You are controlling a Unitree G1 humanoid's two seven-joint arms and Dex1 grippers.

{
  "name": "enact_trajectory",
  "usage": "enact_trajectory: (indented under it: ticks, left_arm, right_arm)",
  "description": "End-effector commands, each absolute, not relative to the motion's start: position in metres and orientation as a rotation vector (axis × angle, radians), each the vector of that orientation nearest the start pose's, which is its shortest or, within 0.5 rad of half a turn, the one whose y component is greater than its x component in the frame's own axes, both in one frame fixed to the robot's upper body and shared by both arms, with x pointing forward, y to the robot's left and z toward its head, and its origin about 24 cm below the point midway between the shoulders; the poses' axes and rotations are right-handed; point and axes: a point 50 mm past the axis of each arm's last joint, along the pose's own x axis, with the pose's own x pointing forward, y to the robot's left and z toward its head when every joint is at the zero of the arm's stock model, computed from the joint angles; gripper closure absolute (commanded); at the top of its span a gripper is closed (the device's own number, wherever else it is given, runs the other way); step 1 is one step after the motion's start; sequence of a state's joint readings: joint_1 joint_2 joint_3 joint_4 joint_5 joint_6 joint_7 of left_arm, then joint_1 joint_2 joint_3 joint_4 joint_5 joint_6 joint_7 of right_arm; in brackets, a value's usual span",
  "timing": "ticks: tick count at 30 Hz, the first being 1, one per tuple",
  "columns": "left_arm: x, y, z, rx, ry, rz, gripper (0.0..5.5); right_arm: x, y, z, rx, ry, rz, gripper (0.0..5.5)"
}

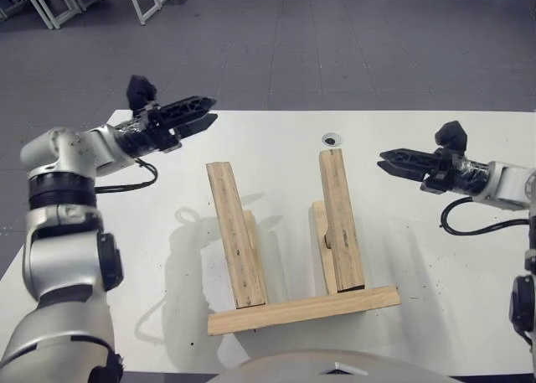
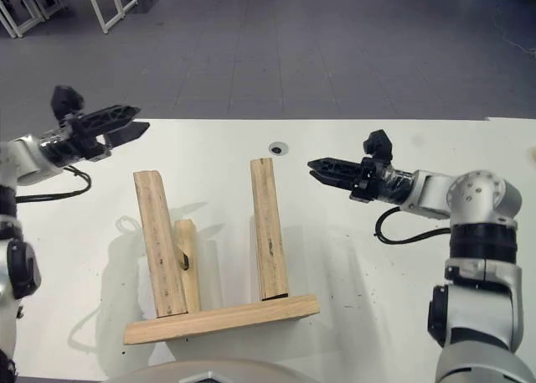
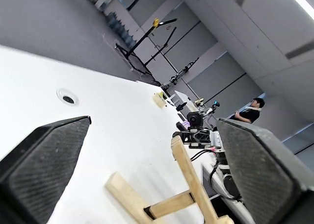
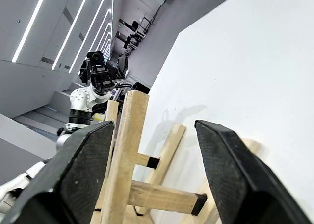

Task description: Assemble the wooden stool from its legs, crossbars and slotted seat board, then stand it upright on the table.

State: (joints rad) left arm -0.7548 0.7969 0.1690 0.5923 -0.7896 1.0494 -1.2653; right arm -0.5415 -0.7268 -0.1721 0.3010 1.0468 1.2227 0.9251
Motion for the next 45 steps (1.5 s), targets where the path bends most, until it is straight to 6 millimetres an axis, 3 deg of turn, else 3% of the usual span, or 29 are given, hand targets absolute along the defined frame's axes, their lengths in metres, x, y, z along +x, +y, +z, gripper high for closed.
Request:
enact_trajectory:
  ticks: [1, 4, 7, 11, 17, 21, 26, 32, 38, 45]
  left_arm:
    - [0.245, 0.298, 0.161, -0.379, 0.474, -1.101, 0.79]
    - [0.202, 0.308, 0.142, -0.185, 0.559, -1.098, 0.79]
    - [0.165, 0.306, 0.124, -0.093, 0.696, -1.144, 0.79]
    - [0.132, 0.29, 0.11, 0.012, 0.782, -1.258, 0.79]
    - [0.133, 0.25, 0.116, 0.081, 0.701, -1.36, 0.79]
    - [0.132, 0.233, 0.112, 0.096, 0.683, -1.403, 0.79]
    - [0.126, 0.227, 0.093, 0.13, 0.74, -1.406, 0.79]
    - [0.134, 0.228, 0.085, 0.152, 0.745, -1.354, 0.79]
    - [0.139, 0.227, 0.086, 0.146, 0.728, -1.354, 0.79]
    - [0.147, 0.224, 0.087, 0.134, 0.683, -1.325, 0.76]
  right_arm:
    - [0.254, -0.257, 0.126, 0.338, 0.491, 0.978, 2.48]
    - [0.216, -0.273, 0.1, -0.025, 0.591, 1.053, 2.48]
    - [0.181, -0.284, 0.083, -0.221, 0.744, 1.186, 2.48]
    - [0.159, -0.263, 0.079, -0.389, 0.703, 1.379, 2.48]
    - [0.165, -0.212, 0.096, -0.401, 0.501, 1.476, 2.48]
    - [0.167, -0.193, 0.101, -0.405, 0.442, 1.504, 2.48]
    - [0.164, -0.181, 0.1, -0.383, 0.435, 1.524, 2.48]
    - [0.143, -0.188, 0.092, -0.402, 0.549, 1.618, 2.48]
    - [0.16, -0.168, 0.098, -0.44, 0.392, 1.55, 2.48]
    - [0.155, -0.16, 0.097, -0.42, 0.4, 1.591, 2.67]
